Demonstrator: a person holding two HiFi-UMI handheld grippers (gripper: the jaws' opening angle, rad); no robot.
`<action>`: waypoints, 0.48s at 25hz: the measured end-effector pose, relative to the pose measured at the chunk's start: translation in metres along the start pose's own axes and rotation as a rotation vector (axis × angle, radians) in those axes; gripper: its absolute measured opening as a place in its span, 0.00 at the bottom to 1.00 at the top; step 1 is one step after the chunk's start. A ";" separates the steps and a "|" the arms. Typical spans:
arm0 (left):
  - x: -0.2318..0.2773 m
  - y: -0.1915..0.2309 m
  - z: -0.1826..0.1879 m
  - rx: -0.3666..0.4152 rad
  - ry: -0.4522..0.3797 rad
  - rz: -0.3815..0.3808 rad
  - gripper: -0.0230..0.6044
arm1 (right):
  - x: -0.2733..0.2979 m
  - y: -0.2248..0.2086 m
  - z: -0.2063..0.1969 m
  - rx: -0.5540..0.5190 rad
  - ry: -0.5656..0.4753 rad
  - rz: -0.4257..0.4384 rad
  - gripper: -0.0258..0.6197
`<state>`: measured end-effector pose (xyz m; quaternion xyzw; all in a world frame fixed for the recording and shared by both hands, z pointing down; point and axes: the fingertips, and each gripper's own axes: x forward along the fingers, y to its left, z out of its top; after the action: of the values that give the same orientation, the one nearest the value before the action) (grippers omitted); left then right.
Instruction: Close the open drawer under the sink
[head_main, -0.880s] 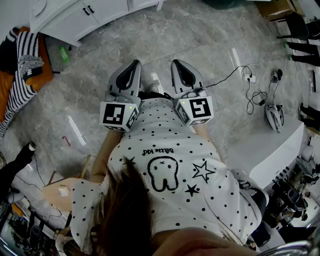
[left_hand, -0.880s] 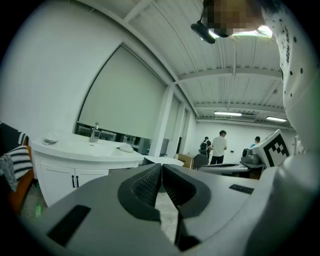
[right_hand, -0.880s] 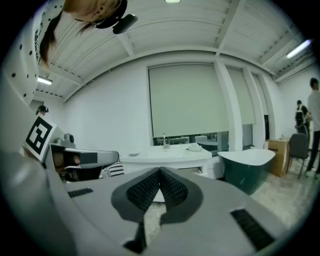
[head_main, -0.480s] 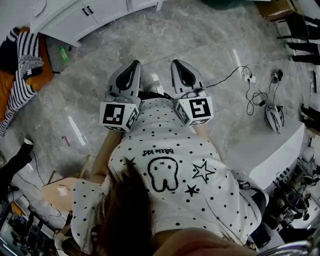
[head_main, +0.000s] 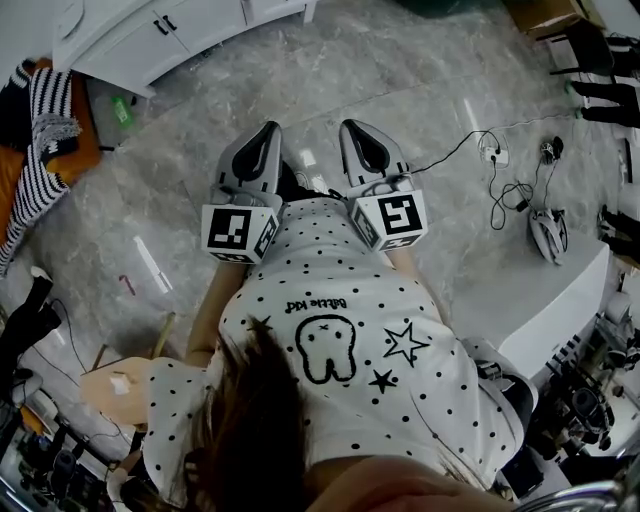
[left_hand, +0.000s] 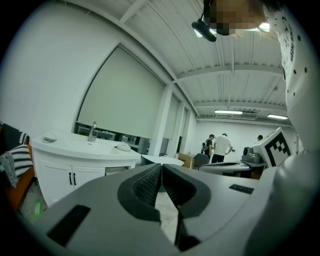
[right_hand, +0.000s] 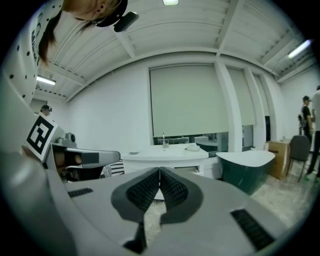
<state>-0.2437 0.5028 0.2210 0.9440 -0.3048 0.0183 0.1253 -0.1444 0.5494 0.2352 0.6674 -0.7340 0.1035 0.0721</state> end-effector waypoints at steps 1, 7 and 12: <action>0.001 0.001 0.002 -0.005 -0.004 0.009 0.06 | -0.001 -0.002 0.001 -0.003 -0.002 -0.002 0.06; 0.009 0.008 0.012 -0.029 -0.021 0.027 0.06 | 0.005 -0.006 0.000 0.004 0.009 -0.002 0.06; 0.021 0.021 0.010 -0.044 -0.012 0.031 0.06 | 0.020 -0.016 -0.002 0.013 0.018 -0.026 0.06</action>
<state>-0.2389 0.4715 0.2179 0.9363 -0.3203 0.0080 0.1440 -0.1306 0.5292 0.2427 0.6763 -0.7239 0.1131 0.0758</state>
